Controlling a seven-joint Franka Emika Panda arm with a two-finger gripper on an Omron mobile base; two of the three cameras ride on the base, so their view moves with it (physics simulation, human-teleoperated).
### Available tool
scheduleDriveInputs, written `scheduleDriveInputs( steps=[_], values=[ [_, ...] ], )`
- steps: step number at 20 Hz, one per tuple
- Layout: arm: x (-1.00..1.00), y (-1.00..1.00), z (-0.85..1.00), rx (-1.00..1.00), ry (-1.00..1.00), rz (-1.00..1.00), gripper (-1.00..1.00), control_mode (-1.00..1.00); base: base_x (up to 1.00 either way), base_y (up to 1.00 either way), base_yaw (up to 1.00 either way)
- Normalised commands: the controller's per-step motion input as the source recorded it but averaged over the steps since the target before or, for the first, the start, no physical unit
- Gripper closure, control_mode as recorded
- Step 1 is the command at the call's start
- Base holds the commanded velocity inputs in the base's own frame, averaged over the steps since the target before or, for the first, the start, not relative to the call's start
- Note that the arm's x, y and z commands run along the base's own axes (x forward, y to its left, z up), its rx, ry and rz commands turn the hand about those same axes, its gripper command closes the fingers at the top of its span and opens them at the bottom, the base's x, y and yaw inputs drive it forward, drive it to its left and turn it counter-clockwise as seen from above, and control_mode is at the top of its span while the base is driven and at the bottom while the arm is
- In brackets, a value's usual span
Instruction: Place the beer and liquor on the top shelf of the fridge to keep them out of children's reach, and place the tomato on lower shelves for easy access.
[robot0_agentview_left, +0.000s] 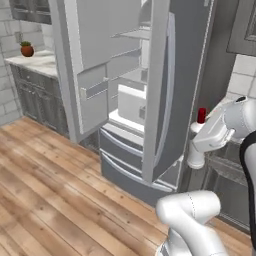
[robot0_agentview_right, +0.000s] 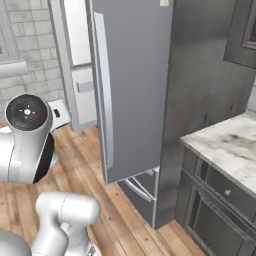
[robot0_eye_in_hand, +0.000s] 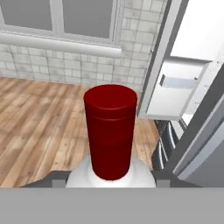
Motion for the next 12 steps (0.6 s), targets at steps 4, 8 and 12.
scheduleDriveInputs(
  steps=[4,8,12],
  values=[
    [0.00,0.00,0.00,0.00,0.00,0.00,1.00,1.00,-0.14,0.73,0.17],
    [0.00,0.00,0.00,0.00,0.00,0.00,1.00,1.00,-0.03,0.50,-0.22],
    [0.00,0.00,0.00,0.00,0.00,0.00,1.00,1.00,0.00,0.32,-0.54]
  ],
)
